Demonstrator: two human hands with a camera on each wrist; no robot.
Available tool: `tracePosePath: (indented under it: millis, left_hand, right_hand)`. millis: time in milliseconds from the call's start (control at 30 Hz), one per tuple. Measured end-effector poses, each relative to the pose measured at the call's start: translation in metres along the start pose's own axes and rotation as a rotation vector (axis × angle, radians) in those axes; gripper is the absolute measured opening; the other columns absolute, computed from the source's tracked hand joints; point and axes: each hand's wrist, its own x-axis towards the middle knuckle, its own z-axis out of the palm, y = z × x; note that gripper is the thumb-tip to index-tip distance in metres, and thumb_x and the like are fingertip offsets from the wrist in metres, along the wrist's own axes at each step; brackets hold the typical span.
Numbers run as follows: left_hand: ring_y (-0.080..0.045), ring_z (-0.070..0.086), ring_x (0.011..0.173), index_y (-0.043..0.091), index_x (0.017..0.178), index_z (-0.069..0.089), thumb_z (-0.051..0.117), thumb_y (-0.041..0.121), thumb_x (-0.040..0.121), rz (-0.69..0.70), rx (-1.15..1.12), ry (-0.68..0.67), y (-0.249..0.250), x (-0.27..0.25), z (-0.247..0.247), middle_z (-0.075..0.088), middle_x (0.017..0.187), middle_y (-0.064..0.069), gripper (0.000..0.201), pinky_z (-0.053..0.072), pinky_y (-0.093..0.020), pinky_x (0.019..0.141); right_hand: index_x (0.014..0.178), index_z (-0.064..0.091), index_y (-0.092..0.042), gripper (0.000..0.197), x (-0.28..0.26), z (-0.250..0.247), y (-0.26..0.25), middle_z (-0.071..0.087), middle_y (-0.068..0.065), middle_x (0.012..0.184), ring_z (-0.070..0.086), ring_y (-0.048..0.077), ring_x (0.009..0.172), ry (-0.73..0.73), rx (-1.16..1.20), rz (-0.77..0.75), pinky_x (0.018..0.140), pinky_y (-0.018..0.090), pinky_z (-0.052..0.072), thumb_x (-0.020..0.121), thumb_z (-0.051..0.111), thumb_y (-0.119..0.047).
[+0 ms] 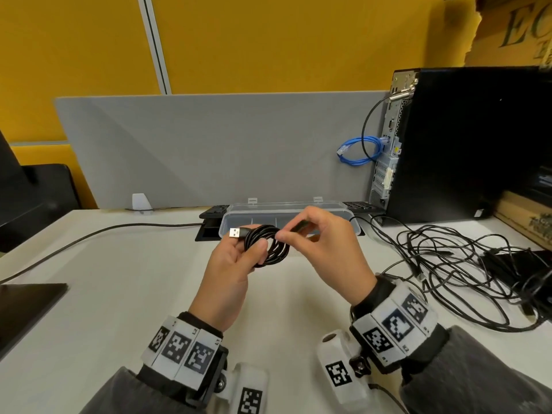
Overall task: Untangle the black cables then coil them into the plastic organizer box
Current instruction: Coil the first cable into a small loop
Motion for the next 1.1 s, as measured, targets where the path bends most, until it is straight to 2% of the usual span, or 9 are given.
tracePosePath:
  millis: [133,267,433,533,667,767,933,1000,1100]
  left_hand:
    - [0.002,0.063,0.075,0.011,0.108,0.056,0.053,0.003,0.089,0.073,0.039,0.08,0.0,0.001,0.0,0.068,0.089,0.004,0.021,0.048,-0.011,0.066]
    - [-0.004,0.064,0.078,0.016,0.102,0.058,0.055,0.003,0.087,0.092,0.023,0.095,-0.001,0.001,-0.002,0.068,0.083,0.007,0.02,0.05,-0.016,0.073]
    - [-0.008,0.058,0.066,0.017,0.1,0.059,0.058,0.018,0.081,0.089,0.038,0.077,-0.002,-0.001,-0.004,0.063,0.063,0.006,0.018,0.049,-0.017,0.072]
    - [-0.007,0.05,0.056,0.017,0.098,0.059,0.053,0.013,0.089,0.063,0.045,0.089,-0.005,-0.001,-0.005,0.053,0.054,0.007,0.012,0.045,-0.018,0.066]
    - [-0.005,0.047,0.053,0.016,0.097,0.06,0.053,0.012,0.09,0.054,0.091,0.061,-0.01,0.0,-0.004,0.051,0.053,0.007,0.011,0.043,-0.015,0.058]
    - [0.001,0.053,0.057,0.017,0.098,0.059,0.056,0.012,0.09,0.045,0.098,0.037,-0.008,-0.001,-0.001,0.061,0.063,0.012,0.01,0.043,-0.01,0.057]
    - [-0.002,0.042,0.056,0.019,0.109,0.056,0.048,0.028,0.08,-0.005,-0.008,-0.03,-0.002,0.005,-0.002,0.042,0.056,0.014,0.032,0.04,-0.01,0.062]
    - [-0.001,0.045,0.059,0.021,0.109,0.056,0.047,0.028,0.087,0.049,0.101,-0.036,0.001,0.007,-0.002,0.047,0.061,0.015,0.025,0.04,-0.011,0.065]
    - [0.004,0.056,0.074,0.022,0.106,0.052,0.042,0.015,0.098,0.129,0.277,-0.045,0.004,0.009,0.002,0.059,0.085,0.008,0.015,0.044,-0.009,0.07]
  right_hand:
    - [0.079,0.06,-0.016,0.009,-0.004,0.0,-0.002,0.056,-0.008,0.074,0.049,0.008,0.067,-0.118,-0.365,-0.19,0.062,0.017,0.039,0.086,0.064,-0.018]
    - [0.095,0.058,-0.015,0.009,-0.008,0.0,-0.011,0.063,-0.003,0.088,0.056,0.02,0.079,-0.208,-0.624,-0.22,0.066,0.029,0.037,0.094,0.05,-0.018]
    - [0.073,0.065,-0.028,0.018,-0.013,0.003,-0.022,0.061,-0.008,0.055,0.058,0.016,0.052,-0.224,-0.92,-0.193,0.058,0.026,0.024,0.066,0.076,-0.015]
    - [0.097,0.059,-0.019,0.021,-0.012,0.007,-0.017,0.065,-0.004,0.082,0.053,0.021,0.076,-0.427,-0.921,-0.196,0.069,0.031,0.024,0.084,0.049,-0.005]
    - [0.063,0.053,-0.019,0.031,-0.025,0.012,-0.011,0.049,-0.006,0.053,0.025,0.015,0.055,-0.246,-0.915,-0.257,0.054,0.028,0.025,0.068,0.026,-0.006]
    - [0.06,0.054,-0.018,0.041,-0.028,0.016,-0.01,0.048,-0.005,0.049,0.03,0.016,0.049,-0.218,-0.942,-0.29,0.06,0.03,0.025,0.066,0.015,-0.005]
    - [0.097,0.044,-0.015,0.028,-0.017,0.008,-0.016,0.056,0.002,0.091,0.048,0.023,0.083,-0.47,-0.744,-0.128,0.076,0.034,0.026,0.085,0.025,0.003]
    - [0.09,0.038,-0.018,0.011,-0.016,0.007,-0.016,0.052,-0.004,0.079,0.047,0.02,0.077,-0.486,-0.512,-0.022,0.07,0.03,0.027,0.097,0.032,-0.012]
    - [0.084,0.046,-0.019,0.019,-0.012,0.008,-0.012,0.039,-0.011,0.056,0.04,0.009,0.054,-0.296,-0.438,-0.04,0.053,0.021,0.03,0.097,0.042,-0.032]
